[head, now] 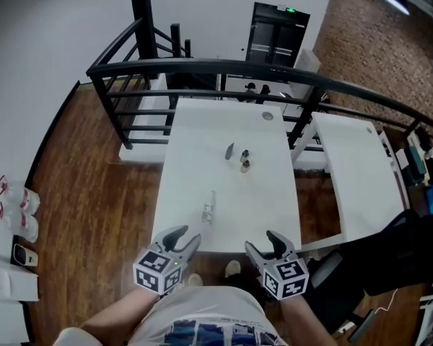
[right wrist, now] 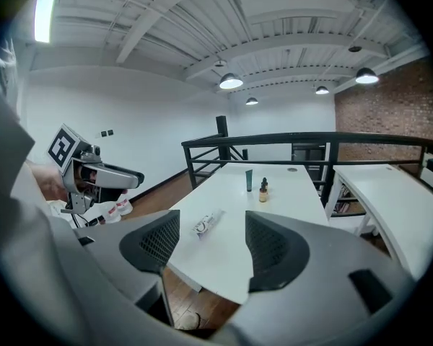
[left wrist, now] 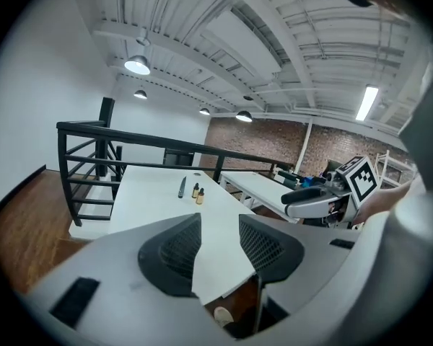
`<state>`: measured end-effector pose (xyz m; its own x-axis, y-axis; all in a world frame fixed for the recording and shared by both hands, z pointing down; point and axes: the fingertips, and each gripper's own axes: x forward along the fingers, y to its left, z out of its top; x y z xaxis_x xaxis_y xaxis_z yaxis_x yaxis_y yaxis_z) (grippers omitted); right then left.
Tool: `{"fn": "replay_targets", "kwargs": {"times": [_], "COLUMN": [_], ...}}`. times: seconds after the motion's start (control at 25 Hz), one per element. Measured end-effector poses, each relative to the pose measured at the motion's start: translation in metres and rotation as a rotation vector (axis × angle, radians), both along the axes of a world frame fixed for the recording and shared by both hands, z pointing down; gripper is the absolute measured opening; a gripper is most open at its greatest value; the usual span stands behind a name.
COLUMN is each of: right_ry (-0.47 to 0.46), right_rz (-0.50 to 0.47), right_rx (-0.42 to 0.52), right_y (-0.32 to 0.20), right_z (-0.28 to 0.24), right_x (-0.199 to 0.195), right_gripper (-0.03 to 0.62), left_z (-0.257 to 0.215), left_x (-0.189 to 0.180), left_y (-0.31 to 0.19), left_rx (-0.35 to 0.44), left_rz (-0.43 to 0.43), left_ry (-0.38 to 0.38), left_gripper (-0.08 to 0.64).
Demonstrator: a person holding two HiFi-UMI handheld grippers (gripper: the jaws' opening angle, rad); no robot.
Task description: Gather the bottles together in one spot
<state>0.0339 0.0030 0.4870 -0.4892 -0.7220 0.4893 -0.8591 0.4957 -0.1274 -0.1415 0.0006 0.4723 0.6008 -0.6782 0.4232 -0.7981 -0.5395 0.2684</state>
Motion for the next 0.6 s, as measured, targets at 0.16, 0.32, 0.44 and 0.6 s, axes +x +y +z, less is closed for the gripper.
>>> {"fn": "replay_targets", "kwargs": {"times": [0.16,0.32,0.44,0.6], "right_ry": [-0.001,0.022,0.026,0.025], "right_rz": [0.026,0.026,0.024,0.016], "right_rx": [-0.027,-0.028,-0.027,-0.033], "right_y": [0.02,0.027,0.026,0.027], "right_z": [0.008,0.005,0.004,0.004], "right_x": [-0.004,-0.005,-0.008,-0.014], "right_gripper": [0.308,0.308,0.308,0.308], "left_z": [-0.001,0.0,0.007,0.012], "left_x": [-0.004,-0.008,-0.011,-0.011], "left_y": [0.019,0.029,0.029,0.027], "left_rx": [-0.019,-0.03,-0.038,-0.043], "left_rz": [0.021,0.026,0.027,0.021], "left_ry": [0.015,-0.002,-0.028,-0.01], "left_gripper": [0.153,0.152,0.152,0.152]}}
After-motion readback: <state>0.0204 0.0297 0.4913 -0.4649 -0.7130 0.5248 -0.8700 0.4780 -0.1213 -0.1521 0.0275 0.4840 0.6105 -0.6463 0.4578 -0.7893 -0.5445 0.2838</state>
